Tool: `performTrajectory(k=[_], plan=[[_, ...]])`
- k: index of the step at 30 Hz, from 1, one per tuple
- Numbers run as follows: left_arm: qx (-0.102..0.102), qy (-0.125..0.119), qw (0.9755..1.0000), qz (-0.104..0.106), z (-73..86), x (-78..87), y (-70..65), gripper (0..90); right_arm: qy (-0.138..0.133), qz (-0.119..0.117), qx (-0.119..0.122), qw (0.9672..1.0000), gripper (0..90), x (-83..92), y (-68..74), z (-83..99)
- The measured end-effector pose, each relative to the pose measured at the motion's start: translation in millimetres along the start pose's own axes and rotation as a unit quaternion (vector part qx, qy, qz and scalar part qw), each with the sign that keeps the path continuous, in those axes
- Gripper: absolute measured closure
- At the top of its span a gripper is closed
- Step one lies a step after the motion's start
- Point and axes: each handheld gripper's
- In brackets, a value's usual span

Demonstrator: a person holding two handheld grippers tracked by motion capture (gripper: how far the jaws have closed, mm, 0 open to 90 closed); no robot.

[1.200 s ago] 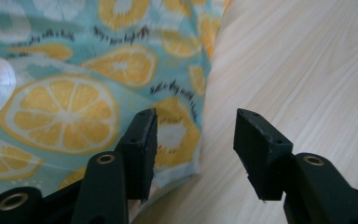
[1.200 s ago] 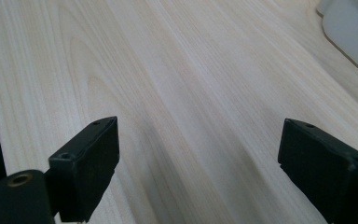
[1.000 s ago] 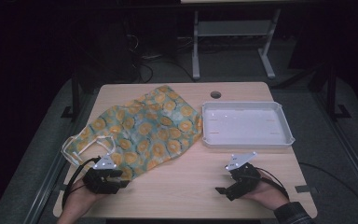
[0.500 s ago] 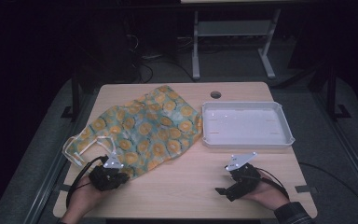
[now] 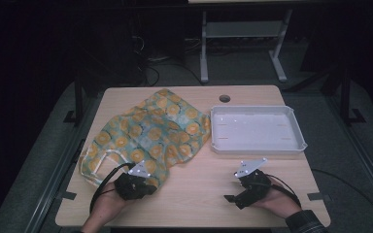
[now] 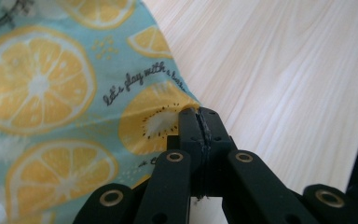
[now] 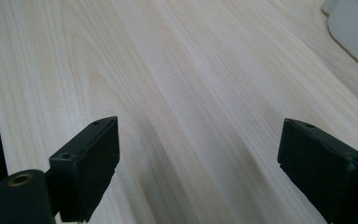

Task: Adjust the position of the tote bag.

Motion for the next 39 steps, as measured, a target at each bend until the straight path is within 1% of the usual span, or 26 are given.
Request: performTrajectory(k=[3, 4, 5, 8, 9, 10, 12, 16, 18, 19, 20, 21, 22, 23, 24, 25, 26, 28, 30, 31, 33, 35, 36, 37, 38, 39], plan=[[-0.015, -0.001, 0.9999, 0.005, -11.0, -6.6, -6.3, 89.3, 0.001, -0.001, -0.001, 1.0, 12.0, -0.5, 0.1, 0.0], [-0.027, 0.003, 0.9996, 0.006, -13.9, -7.8, -6.3, 89.3, 0.0, -0.001, -0.002, 1.0, 12.0, -0.7, 0.0, 0.0], [-0.026, 0.002, 0.9996, 0.009, -17.6, -10.2, -8.4, 89.3, 0.0, -0.001, -0.002, 1.0, 12.0, -0.8, -0.1, 0.0], [-0.03, -0.003, 0.9994, 0.016, -28.6, -15.9, -11.7, 89.3, 0.001, -0.001, -0.002, 1.0, 12.0, -0.9, -0.2, -0.1], [-0.028, -0.008, 0.9994, 0.017, -31.9, -17.9, -13.3, 89.3, 0.002, -0.001, -0.002, 1.0, 12.0, -0.8, -0.1, -0.1], [-0.033, -0.008, 0.9992, 0.021, -35.5, -19.8, -13.7, 89.3, 0.003, -0.001, -0.002, 1.0, 12.0, -0.8, 0.0, 0.0], [-0.025, -0.009, 0.9991, 0.033, -42.7, -25.6, -17.1, 89.2, 0.004, 0.0, -0.001, 1.0, 12.0, -0.7, 0.1, 0.1], [-0.03, -0.008, 0.9988, 0.038, -54.2, -34.5, -24.1, 89.2, 0.005, 0.0, -0.001, 1.0, 12.0, -0.8, 0.0, 0.1], [-0.032, -0.011, 0.9986, 0.041, -57.0, -35.2, -25.1, 88.0, 0.004, 0.0, -0.002, 1.0, 12.0, -0.7, 0.2, 0.3], [-0.029, -0.013, 0.9986, 0.042, -57.3, -34.6, -25.1, 88.0, 0.004, 0.0, -0.002, 1.0, 12.0, -0.5, 0.3, 0.3], [-0.031, -0.012, 0.9985, 0.044, -57.0, -32.4, -23.7, 87.3, 0.004, 0.0, -0.001, 1.0, 12.0, -0.4, 0.2, 0.4], [-0.023, -0.019, 0.9985, 0.046, -55.9, -31.6, -23.8, 84.4, 0.003, 0.0, -0.002, 1.0, 12.2, -0.2, 0.2, 0.4], [-0.018, -0.024, 0.9984, 0.047, -54.8, -29.1, -22.7, 79.6, 0.002, -0.001, -0.002, 1.0, 12.2, -0.4, -0.2, 0.4], [-0.018, -0.027, 0.9984, 0.047, -54.0, -25.9, -21.1, 79.6, 0.002, -0.001, -0.002, 1.0, 12.2, -0.4, -0.2, 0.4], [-0.011, -0.034, 0.9983, 0.046, -53.0, -22.8, -20.6, 76.2, 0.002, -0.002, -0.004, 1.0, 12.2, -0.5, 0.0, 0.2], [-0.008, -0.033, 0.9984, 0.046, -52.1, -18.8, -19.3, 73.2, 0.004, -0.004, -0.003, 1.0, 12.1, -0.8, 0.1, -0.3], [-0.006, -0.04, 0.9981, 0.047, -50.4, -14.6, -18.1, 70.5, 0.004, -0.007, -0.001, 1.0, 12.2, -1.4, 0.4, -1.0], [-0.004, -0.045, 0.9979, 0.046, -47.9, -8.6, -16.3, 65.4, 0.002, -0.013, -0.002, 0.9999, 12.4, -3.2, 2.3, -4.2], [0.001, -0.053, 0.9976, 0.044, -44.7, -1.2, -14.1, 61.3, 0.002, -0.017, 0.001, 0.9998, 13.1, -5.2, 4.3, -9.0], [0.003, -0.055, 0.9975, 0.044, -43.4, 1.0, -13.3, 58.3, -0.003, -0.021, 0.002, 0.9998, 13.8, -6.7, 5.0, -12.4], [0.009, -0.062, 0.9973, 0.038, -39.0, 6.9, -9.6, 54.6, -0.01, -0.026, 0.005, 0.9996, 16.2, -8.7, 5.9, -17.4], [0.016, -0.063, 0.9972, 0.036, -34.6, 11.5, -5.8, 51.1, -0.017, -0.03, 0.008, 0.9994, 21.2, -12.0, 8.5, -24.3], [0.021, -0.063, 0.9973, 0.033, -31.8, 14.1, -3.4, 49.2, -0.019, -0.032, 0.014, 0.9992, 23.1, -13.3, 9.1, -26.6], [0.024, -0.064, 0.9973, 0.029, -28.7, 16.8, -0.7, 48.2, -0.021, -0.036, 0.013, 0.999, 25.1, -15.2, 10.4, -29.9], [0.029, -0.065, 0.9971, 0.025, -25.4, 19.3, 2.3, 47.6, -0.021, -0.038, 0.018, 0.9989, 27.5, -17.5, 11.2, -33.2], [0.033, -0.065, 0.9971, 0.021, -22.3, 21.9, 5.7, 46.7, -0.024, -0.046, 0.019, 0.9985, 29.8, -20.6, 12.3, -36.2]])
Point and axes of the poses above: each handheld gripper's, and its own axes: x roughly backward along the jaws, z roughly out of its underside, y roughly to its left, and after that the axes turned 15 degrees about -z, right-handed
